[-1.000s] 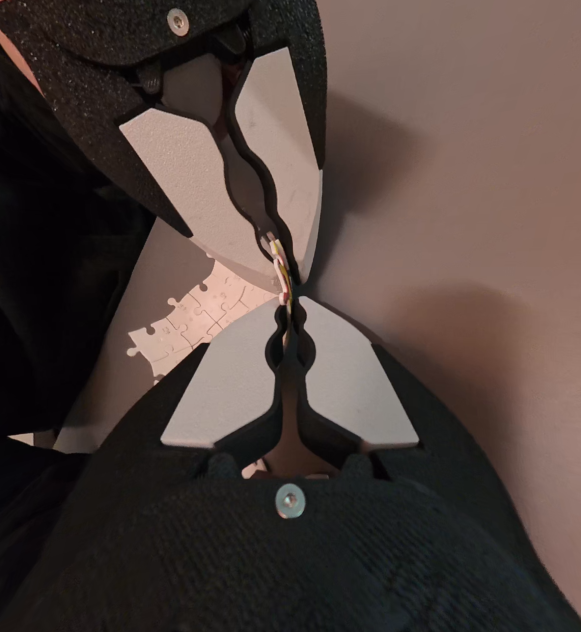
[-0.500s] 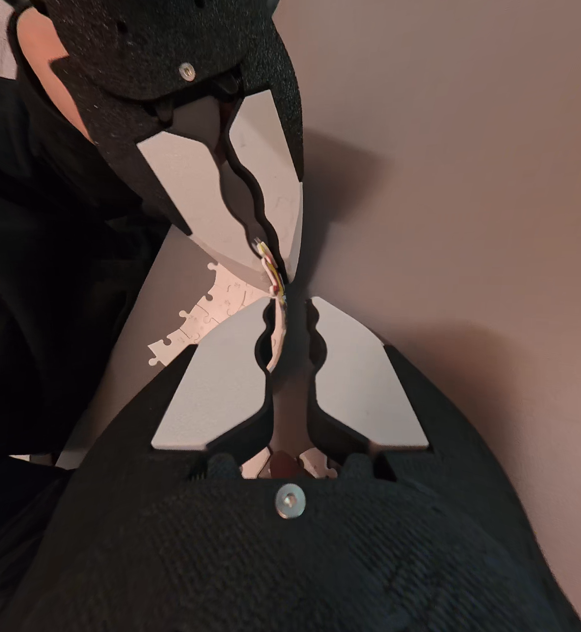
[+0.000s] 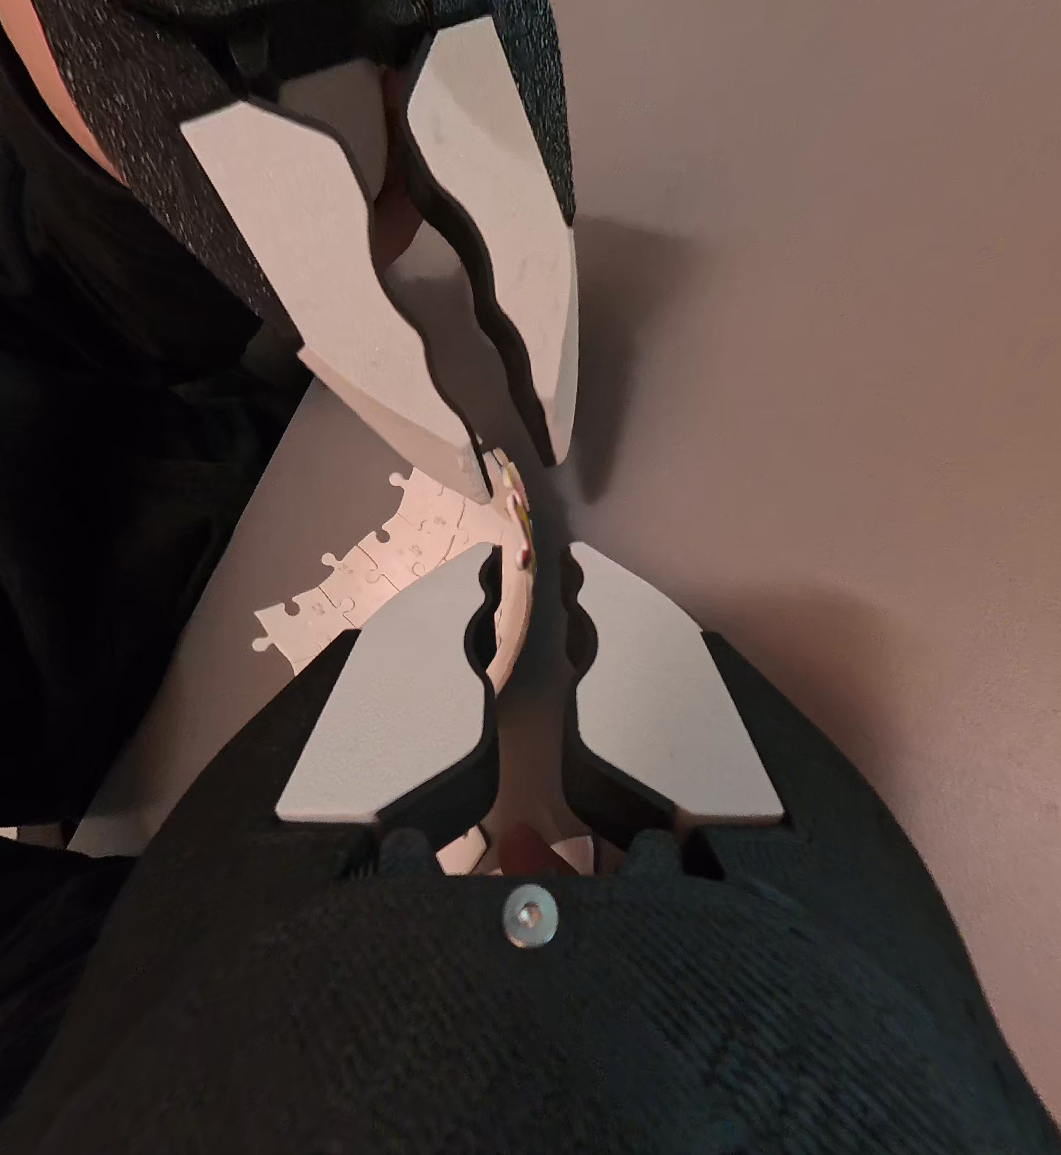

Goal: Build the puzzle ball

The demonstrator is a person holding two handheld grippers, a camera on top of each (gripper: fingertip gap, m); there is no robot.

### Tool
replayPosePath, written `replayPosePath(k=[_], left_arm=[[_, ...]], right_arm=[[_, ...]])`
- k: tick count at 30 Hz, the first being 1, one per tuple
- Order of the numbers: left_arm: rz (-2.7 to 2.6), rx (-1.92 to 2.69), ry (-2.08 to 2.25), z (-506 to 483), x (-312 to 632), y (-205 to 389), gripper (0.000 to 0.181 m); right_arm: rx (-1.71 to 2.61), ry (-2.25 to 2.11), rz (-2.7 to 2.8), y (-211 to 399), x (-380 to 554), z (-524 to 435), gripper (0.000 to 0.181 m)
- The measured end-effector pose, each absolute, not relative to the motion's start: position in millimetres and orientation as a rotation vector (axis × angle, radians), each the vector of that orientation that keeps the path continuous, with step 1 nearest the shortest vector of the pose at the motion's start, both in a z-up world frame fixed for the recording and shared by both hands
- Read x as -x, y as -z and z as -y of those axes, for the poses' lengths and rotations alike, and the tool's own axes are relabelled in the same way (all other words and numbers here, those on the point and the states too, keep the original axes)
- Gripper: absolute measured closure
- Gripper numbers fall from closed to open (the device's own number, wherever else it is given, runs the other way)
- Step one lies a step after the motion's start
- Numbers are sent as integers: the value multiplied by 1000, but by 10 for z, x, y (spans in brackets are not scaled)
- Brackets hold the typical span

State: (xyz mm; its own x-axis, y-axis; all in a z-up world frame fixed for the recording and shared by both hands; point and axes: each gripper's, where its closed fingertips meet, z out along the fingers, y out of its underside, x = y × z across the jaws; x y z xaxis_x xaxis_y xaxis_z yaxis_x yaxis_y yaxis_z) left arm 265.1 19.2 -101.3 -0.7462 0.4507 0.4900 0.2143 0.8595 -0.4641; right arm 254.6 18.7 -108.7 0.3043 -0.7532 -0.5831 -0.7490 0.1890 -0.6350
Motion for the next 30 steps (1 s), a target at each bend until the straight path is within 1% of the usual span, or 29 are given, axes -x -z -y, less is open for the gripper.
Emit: replayPosePath(k=[6,8,9,18,21,25,30], left_arm=[[2458,588,-449,-292,-2627,1108,170],[2458,624,-448,-300,-2627,1098,179],[2459,640,-455,-297,-2627,1089,180],[2466,681,-479,-287,-2623,1076,180],[2477,707,-481,-294,-2628,1083,180],[2478,748,-498,-294,-2625,1077,180],[2484,807,-521,-289,-2634,1077,179]], right_arm=[[1616,16,-1388,1128,-2553,-243,162],[1633,36,-1361,1119,-2569,-254,163],[1645,47,-1336,1109,-2573,-268,164],[1764,228,-1204,1022,-2603,-263,175],[1782,229,-1192,1030,-2603,-281,173],[1778,223,-1215,1039,-2618,-263,178],[1758,200,-1242,1037,-2624,-256,178]])
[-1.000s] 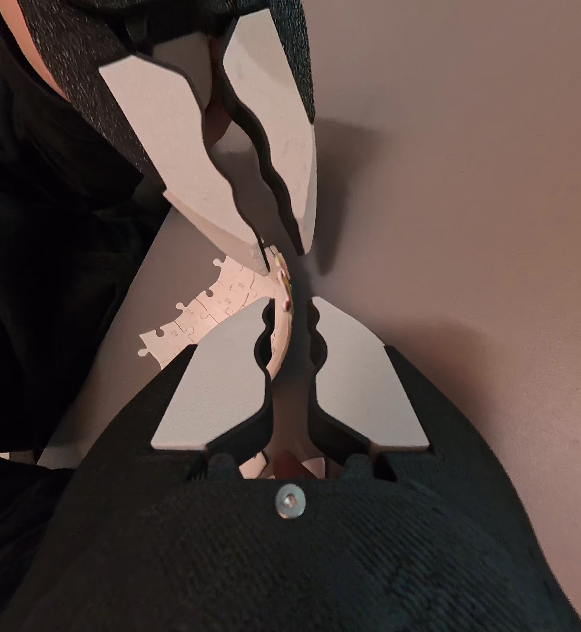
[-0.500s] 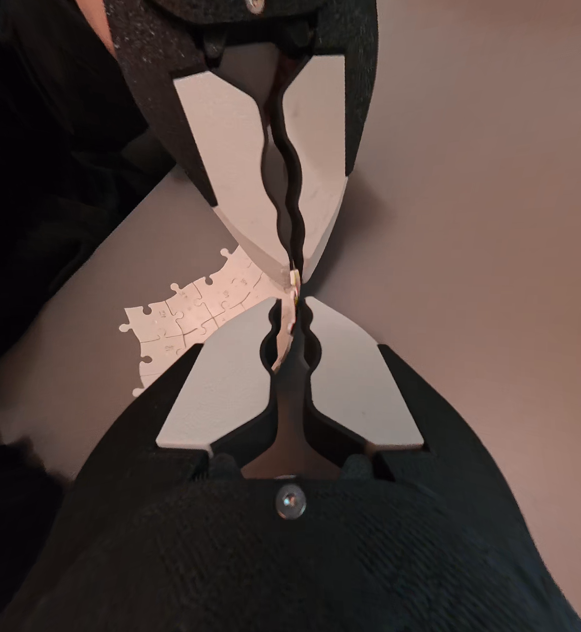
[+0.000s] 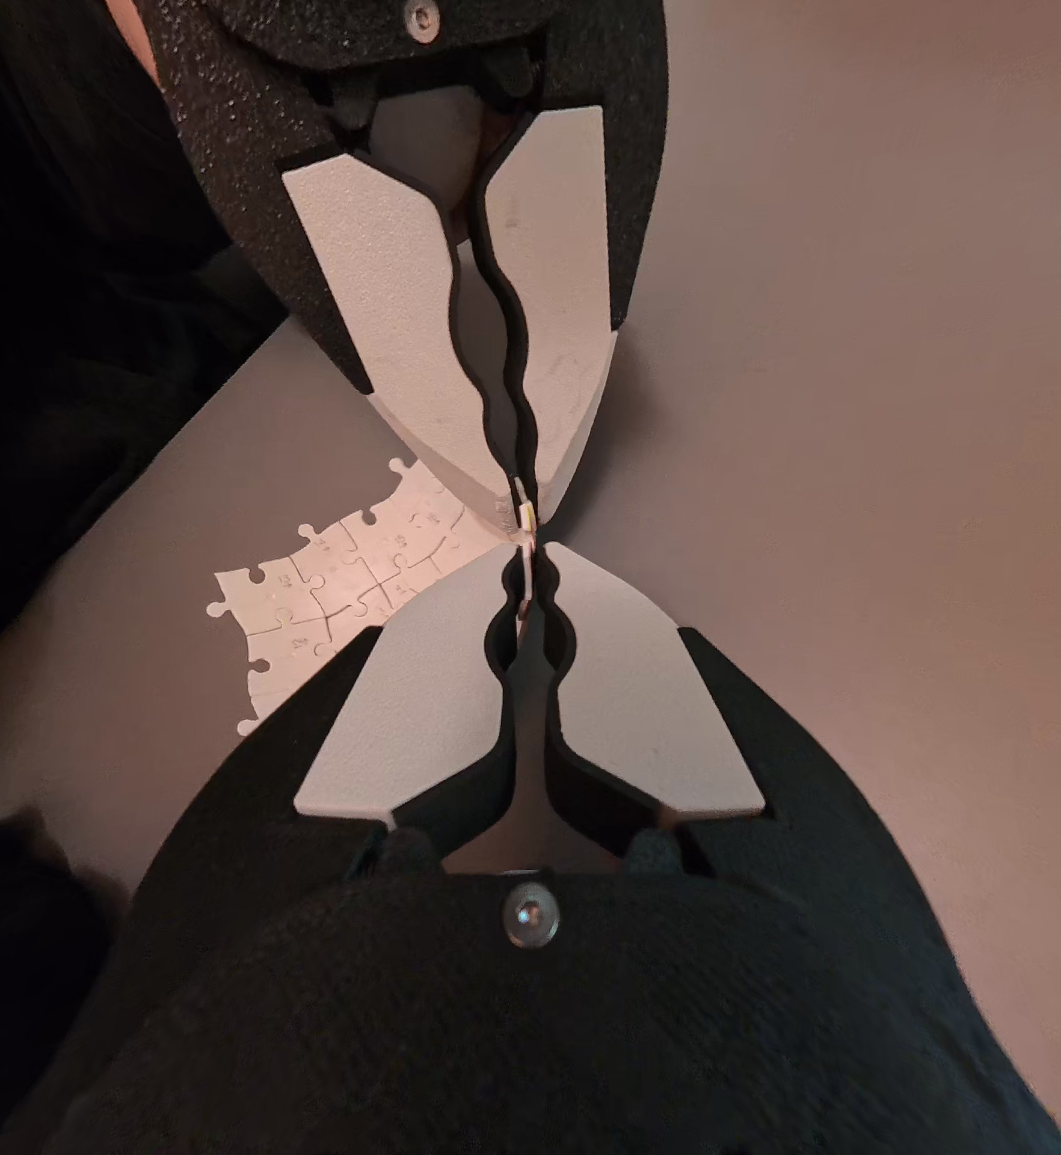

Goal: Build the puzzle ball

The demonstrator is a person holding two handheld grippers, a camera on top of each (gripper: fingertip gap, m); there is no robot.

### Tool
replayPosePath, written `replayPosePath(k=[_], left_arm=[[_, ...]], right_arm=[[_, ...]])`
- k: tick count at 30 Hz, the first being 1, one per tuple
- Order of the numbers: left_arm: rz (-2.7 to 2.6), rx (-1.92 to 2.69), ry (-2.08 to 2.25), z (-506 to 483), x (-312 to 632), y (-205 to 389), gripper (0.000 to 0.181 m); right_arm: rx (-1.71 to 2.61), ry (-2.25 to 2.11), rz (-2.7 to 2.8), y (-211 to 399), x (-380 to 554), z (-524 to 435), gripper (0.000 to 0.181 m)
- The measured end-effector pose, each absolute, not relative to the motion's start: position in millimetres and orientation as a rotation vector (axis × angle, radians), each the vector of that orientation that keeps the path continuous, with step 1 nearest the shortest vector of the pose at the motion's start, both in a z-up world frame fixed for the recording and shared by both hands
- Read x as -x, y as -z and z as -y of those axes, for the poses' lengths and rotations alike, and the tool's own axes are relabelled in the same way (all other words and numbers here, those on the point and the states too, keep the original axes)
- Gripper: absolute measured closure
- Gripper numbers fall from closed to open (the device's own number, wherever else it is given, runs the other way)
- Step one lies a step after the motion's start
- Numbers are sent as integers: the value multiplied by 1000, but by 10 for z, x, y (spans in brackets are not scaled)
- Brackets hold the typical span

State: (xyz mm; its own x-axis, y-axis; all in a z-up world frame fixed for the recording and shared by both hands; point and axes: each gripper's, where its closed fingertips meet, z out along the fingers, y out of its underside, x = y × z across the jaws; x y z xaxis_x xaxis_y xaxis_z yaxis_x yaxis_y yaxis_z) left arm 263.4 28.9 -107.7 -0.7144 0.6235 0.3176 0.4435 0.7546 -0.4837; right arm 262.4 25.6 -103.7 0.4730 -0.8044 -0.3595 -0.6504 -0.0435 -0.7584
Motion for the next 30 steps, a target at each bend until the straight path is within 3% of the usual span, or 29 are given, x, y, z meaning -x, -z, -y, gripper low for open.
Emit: replayPosePath(k=[17,22,30], left_arm=[[2449,879,-549,-299,-2611,1073,179],[2443,846,-544,-298,-2606,1069,179],[2454,830,-557,-295,-2622,1068,174]], right_arm=[[1730,172,-1243,1039,-2605,-268,178],[1740,189,-1235,997,-2574,-259,167],[1751,278,-1266,868,-2494,-136,168]])
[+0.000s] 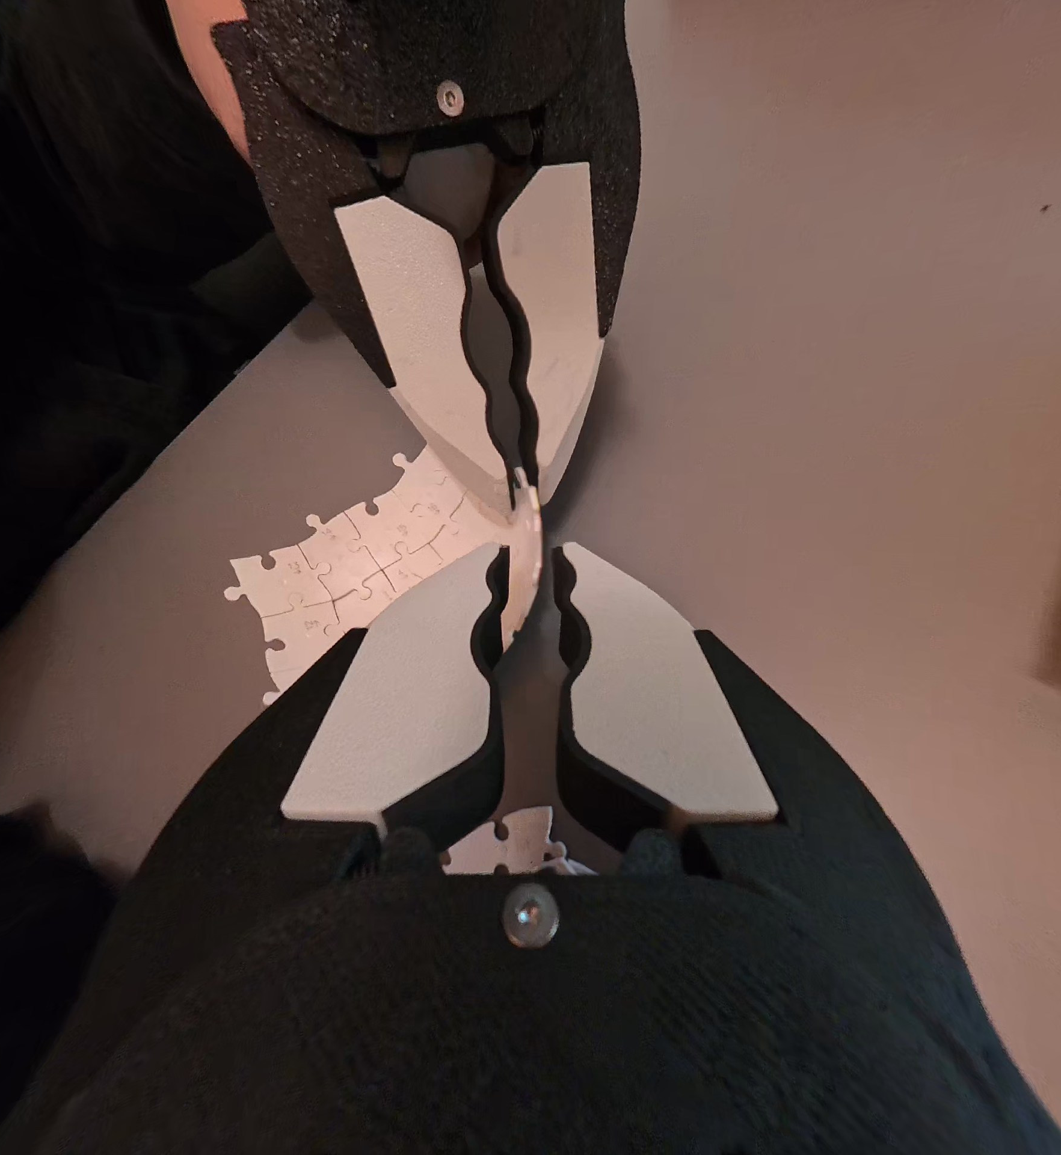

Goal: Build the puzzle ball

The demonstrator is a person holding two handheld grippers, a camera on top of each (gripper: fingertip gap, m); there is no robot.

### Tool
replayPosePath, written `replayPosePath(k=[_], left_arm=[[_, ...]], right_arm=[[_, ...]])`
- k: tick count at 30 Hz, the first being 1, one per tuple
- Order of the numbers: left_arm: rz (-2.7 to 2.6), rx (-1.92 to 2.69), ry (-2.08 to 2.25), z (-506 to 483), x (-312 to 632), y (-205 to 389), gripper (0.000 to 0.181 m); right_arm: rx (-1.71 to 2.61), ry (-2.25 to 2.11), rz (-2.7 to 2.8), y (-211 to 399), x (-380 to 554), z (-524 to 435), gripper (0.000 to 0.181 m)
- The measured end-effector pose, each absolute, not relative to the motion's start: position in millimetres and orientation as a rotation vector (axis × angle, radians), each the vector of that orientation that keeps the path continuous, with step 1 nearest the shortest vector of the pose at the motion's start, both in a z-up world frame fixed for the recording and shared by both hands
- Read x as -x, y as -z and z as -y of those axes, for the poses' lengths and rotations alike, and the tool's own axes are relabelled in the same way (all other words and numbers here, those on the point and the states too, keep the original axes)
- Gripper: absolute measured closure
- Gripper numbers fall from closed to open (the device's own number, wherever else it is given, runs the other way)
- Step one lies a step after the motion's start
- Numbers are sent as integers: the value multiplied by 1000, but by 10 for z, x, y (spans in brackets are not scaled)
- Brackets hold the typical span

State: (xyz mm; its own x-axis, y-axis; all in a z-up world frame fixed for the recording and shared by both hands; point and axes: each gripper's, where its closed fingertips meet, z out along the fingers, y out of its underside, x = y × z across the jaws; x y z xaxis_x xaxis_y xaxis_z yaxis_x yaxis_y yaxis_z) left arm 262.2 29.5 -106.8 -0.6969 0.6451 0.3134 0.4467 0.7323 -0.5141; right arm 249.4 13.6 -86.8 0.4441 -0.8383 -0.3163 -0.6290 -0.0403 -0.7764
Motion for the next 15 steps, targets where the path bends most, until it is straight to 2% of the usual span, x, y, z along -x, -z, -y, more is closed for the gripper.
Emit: replayPosePath(k=[4,8,15], left_arm=[[2478,820,-599,-258,-2665,1060,170],[2489,840,-664,-217,-2704,1007,158],[2427,847,-1016,6,-2764,642,147]], right_arm=[[1732,364,-1334,758,-2450,4,163],[1716,518,-1432,597,-2354,201,150],[1724,678,-1751,539,-1969,433,137]])
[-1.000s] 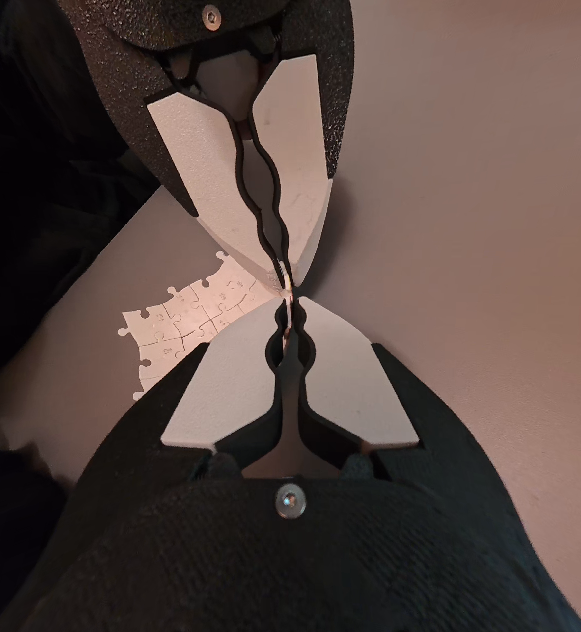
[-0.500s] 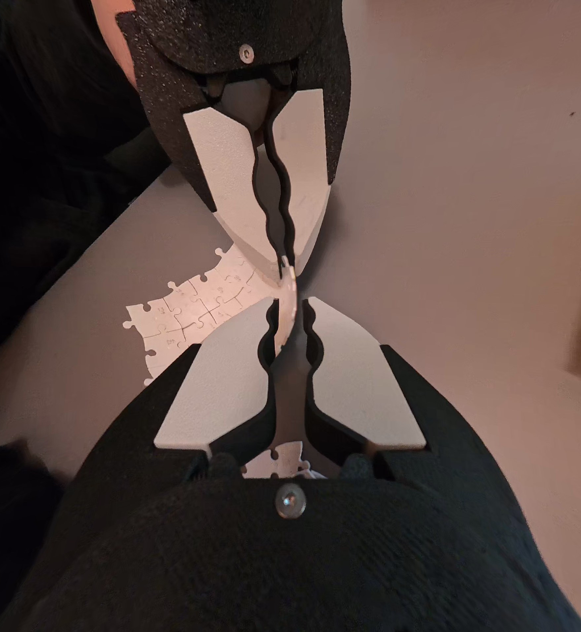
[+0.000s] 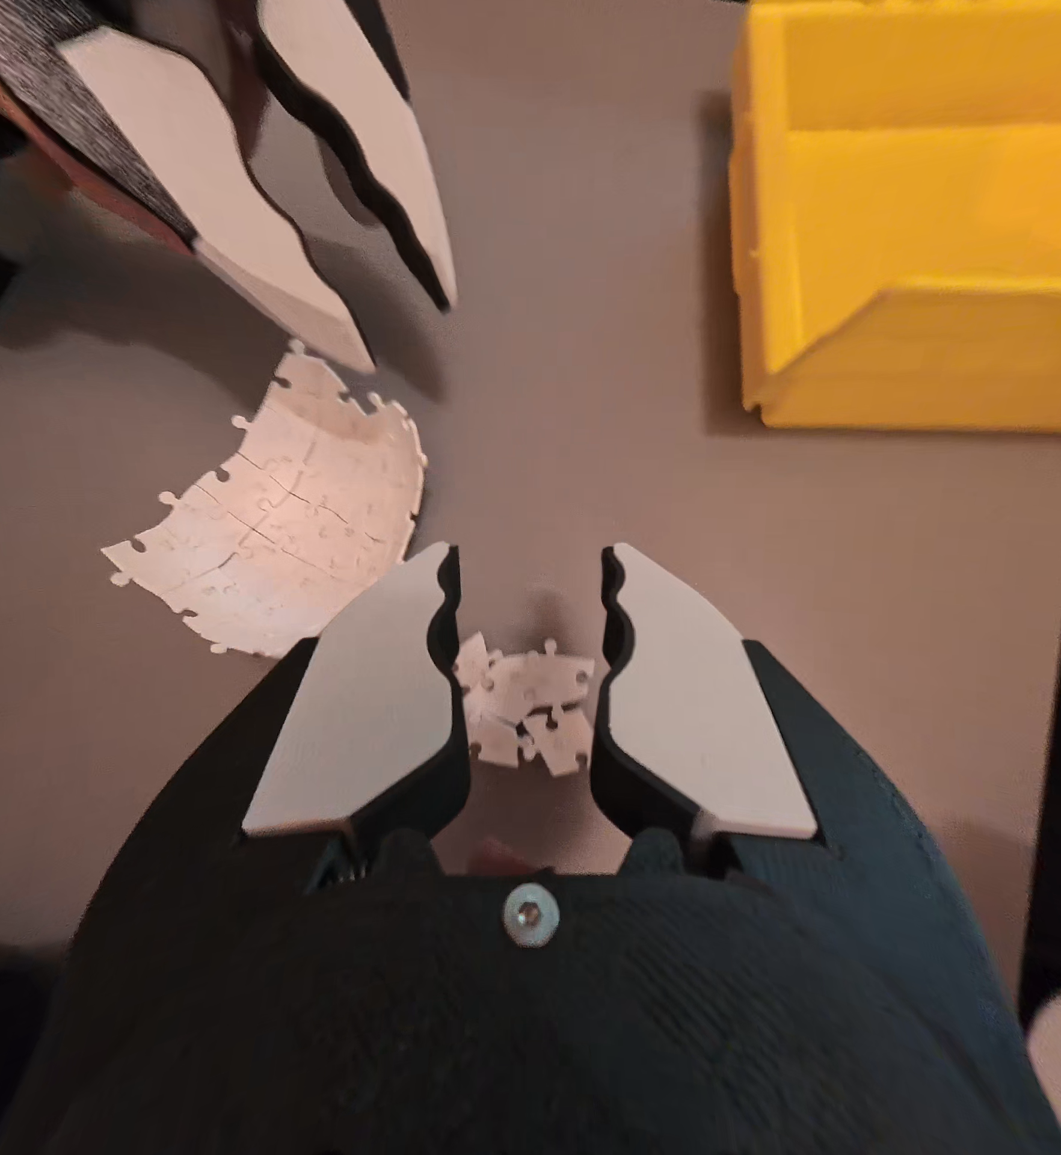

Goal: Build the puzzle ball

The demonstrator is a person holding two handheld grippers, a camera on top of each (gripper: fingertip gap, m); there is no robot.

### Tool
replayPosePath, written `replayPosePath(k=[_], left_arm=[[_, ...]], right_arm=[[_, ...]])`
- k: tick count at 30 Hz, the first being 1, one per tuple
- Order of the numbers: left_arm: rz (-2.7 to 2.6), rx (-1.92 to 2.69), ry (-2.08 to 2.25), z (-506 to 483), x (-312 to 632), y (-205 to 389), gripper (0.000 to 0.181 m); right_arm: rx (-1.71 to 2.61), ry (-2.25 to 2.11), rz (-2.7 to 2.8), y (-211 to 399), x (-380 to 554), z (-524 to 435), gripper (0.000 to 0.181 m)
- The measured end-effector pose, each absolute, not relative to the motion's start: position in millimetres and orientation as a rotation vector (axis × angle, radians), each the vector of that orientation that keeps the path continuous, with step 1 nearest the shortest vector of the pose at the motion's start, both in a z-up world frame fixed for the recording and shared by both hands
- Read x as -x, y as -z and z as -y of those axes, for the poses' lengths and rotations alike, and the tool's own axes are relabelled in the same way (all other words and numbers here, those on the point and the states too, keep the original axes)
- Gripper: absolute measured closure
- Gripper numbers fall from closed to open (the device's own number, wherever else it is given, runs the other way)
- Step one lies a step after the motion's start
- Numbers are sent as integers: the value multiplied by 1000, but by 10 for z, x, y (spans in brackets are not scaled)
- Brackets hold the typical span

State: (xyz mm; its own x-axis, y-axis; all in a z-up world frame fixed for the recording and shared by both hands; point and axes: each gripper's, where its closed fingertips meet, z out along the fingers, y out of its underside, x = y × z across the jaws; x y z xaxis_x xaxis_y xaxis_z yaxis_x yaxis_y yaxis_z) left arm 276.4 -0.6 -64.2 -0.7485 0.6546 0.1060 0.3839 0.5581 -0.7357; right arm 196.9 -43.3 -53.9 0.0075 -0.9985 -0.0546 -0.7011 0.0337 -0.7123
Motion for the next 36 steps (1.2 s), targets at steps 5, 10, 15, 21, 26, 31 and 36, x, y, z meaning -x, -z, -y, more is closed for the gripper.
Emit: replayPosePath(k=[5,10,15,21,26,31,36], left_arm=[[2389,819,-1227,112,-2892,433,134],[2374,799,-1304,158,-2954,443,122],[2342,810,-1254,108,-2855,465,118],[2369,915,-1174,40,-2737,556,119],[2366,970,-1111,14,-2652,604,119],[2378,1017,-1080,22,-2610,602,120],[2328,1033,-1047,25,-2450,508,125]], right_arm=[[1605,645,-1955,593,-1584,378,138],[1698,593,-1974,875,-1379,143,136],[1677,561,-2042,1135,-1386,128,131],[1653,524,-2133,1360,-1395,126,124],[1682,560,-2143,1384,-1385,148,123],[1748,590,-2121,1367,-1339,166,149],[1957,786,-1965,1163,-1331,205,177]])
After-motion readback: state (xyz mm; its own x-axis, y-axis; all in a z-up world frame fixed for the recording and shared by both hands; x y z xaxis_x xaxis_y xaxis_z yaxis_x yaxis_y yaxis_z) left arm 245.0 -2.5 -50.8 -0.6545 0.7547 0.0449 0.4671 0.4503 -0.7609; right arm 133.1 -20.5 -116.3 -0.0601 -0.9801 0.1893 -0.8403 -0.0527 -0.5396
